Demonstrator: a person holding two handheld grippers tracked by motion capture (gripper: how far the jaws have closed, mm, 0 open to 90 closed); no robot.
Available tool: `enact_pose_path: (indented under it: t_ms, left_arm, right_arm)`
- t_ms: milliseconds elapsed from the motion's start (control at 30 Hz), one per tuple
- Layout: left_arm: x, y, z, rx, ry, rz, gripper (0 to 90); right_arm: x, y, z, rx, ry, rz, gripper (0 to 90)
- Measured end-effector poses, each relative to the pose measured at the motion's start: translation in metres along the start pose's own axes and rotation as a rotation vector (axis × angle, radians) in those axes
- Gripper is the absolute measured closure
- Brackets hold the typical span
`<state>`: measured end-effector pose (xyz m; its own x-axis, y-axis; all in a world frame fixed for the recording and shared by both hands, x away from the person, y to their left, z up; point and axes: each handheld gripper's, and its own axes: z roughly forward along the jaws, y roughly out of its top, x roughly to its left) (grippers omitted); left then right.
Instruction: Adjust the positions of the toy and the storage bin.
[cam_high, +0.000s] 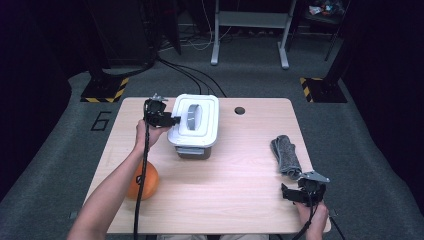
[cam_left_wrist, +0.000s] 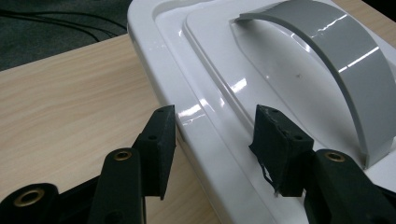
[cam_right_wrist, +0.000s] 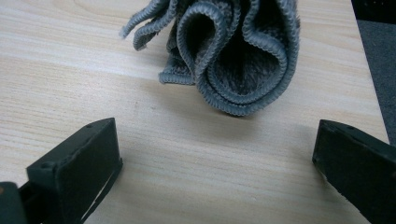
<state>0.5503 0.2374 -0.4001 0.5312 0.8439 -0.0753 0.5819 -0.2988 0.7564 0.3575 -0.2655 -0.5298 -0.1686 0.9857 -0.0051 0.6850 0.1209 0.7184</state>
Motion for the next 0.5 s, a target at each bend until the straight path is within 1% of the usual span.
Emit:
enact_pose_path:
  t_ms: [100, 167, 200, 300, 333, 433, 500]
  left_arm:
    - [-0.003, 0.0, 0.001, 0.0, -0.012, -0.006, 48.3]
    - [-0.005, 0.0, 0.001, 0.003, -0.014, 0.006, 47.8]
    - [-0.007, 0.0, 0.002, -0.002, -0.019, -0.002, 47.4]
    - [-0.011, 0.001, 0.003, 0.002, -0.024, 0.009, 46.9]
    - [-0.013, 0.001, 0.004, -0.002, -0.027, 0.004, 46.8]
    - [-0.017, 0.002, 0.005, 0.003, -0.028, 0.018, 46.7]
    - [-0.02, 0.002, 0.005, 0.001, -0.025, 0.019, 46.7]
  right_arm:
    - [0.0, 0.0, 0.0, 0.0, 0.0, 0.0, 0.0]
    - [0.0, 0.0, 0.0, 0.001, 0.002, 0.0, 0.0]
    - [0.0, 0.0, 0.0, 0.001, 0.002, 0.001, 0.0]
    - [0.0, 0.0, 0.0, 0.002, 0.003, 0.003, 0.0]
    - [0.0, 0.0, 0.0, 0.0, 0.002, 0.002, 0.0]
    - [-0.001, 0.0, 0.001, -0.004, 0.006, -0.007, 0.0]
    - [-0.001, 0.0, 0.001, -0.003, 0.007, -0.007, 0.0]
